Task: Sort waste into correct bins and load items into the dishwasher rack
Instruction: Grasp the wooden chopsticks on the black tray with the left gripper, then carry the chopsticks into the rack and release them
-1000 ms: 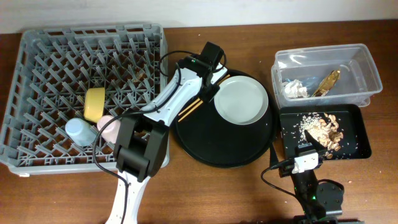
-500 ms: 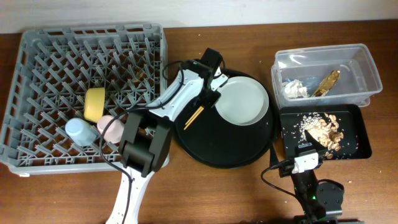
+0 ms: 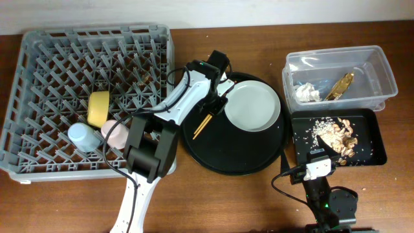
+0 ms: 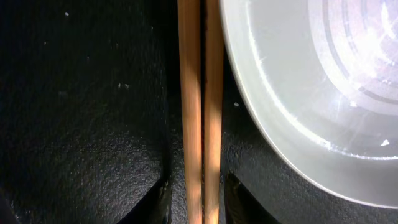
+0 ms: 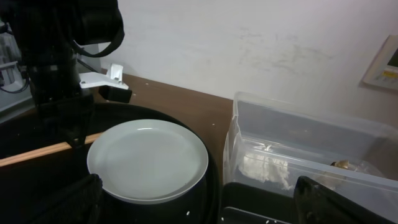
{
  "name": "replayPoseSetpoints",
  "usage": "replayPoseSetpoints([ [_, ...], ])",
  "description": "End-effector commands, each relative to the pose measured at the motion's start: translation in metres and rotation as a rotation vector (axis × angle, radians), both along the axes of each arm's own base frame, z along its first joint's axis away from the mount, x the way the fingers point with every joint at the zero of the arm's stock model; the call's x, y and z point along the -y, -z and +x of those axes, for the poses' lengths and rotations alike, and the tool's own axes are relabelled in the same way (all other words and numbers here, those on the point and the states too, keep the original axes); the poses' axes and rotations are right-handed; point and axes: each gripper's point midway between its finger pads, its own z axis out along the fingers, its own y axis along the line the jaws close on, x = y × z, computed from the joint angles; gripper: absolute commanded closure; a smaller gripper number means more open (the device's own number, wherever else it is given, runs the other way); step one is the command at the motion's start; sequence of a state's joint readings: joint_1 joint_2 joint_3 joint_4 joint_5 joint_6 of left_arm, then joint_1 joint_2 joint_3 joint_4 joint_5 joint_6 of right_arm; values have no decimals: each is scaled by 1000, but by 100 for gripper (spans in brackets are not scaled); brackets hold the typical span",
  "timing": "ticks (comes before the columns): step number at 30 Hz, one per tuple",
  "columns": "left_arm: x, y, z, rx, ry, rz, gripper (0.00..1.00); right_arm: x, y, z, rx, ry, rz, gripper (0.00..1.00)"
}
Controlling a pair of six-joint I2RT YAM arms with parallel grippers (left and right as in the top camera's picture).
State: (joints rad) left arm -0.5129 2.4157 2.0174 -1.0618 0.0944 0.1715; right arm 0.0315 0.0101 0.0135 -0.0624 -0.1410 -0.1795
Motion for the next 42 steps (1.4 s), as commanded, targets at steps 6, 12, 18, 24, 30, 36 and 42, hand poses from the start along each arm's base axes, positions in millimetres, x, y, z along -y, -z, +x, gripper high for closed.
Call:
replayPoseSetpoints([
  [6, -5, -40, 8, 9, -42, 7, 47, 0, 3, 0, -3, 0, 4, 1],
  [12, -24, 10, 12, 10, -56, 112, 54, 0, 3, 0, -3, 0, 4, 1],
  [18, -23, 27, 2, -53, -70, 107, 82, 0, 3, 0, -3, 0, 4, 2],
  [24, -20, -93, 17, 16, -168, 56, 100, 0, 3, 0, -3, 0, 4, 2],
  [30, -128, -180, 60, 122, -665, -57, 100, 0, 3, 0, -3, 0, 4, 2],
  [36, -165, -103, 42, -116, -738, 45, 100, 0, 3, 0, -3, 0, 4, 2],
  [42, -158, -159, 16, -69, -697, 22, 58, 0, 3, 0, -3, 0, 4, 2],
])
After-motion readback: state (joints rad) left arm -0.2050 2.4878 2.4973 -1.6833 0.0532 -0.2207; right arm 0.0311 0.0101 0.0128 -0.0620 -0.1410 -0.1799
